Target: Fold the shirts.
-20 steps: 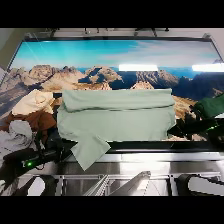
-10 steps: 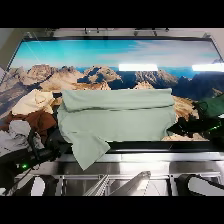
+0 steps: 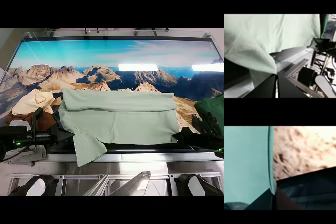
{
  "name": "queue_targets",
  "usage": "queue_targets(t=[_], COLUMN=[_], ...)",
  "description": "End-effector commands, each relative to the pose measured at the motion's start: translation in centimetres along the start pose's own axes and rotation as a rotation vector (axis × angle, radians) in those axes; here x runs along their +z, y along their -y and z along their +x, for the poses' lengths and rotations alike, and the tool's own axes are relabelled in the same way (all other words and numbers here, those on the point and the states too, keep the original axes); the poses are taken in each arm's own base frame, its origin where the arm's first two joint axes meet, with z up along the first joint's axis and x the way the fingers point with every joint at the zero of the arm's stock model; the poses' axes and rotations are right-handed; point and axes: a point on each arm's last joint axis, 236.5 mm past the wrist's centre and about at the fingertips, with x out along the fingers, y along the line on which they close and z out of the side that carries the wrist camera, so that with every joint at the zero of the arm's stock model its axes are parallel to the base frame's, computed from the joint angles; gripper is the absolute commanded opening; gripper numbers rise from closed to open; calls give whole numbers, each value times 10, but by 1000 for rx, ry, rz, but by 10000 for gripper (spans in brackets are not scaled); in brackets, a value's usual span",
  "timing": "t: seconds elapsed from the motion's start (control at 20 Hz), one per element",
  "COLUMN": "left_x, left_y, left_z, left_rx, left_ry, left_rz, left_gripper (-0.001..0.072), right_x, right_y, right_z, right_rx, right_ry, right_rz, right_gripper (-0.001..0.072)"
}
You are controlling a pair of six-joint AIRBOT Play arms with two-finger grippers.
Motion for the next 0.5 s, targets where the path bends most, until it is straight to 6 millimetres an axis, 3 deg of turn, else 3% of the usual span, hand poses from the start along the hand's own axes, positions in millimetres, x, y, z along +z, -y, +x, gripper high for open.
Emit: queue_targets(t=[0.0, 0.15, 0.45], left_x=[5, 14, 20], left_y=[-14, -29, -32], left_z=[-13, -24, -27], left_rx=[47, 76, 83], left_ry=[-43, 1, 31], left_rz=[-68, -129, -134], left_gripper=[31, 31, 31], right_x=[13, 14, 11], right_y=[28, 33, 32], right_z=[-24, -30, -30], right_rx=[-72, -66, -63], right_ry=[146, 149, 136], right_rz=[159, 227, 224], right_gripper=[18, 19, 18])
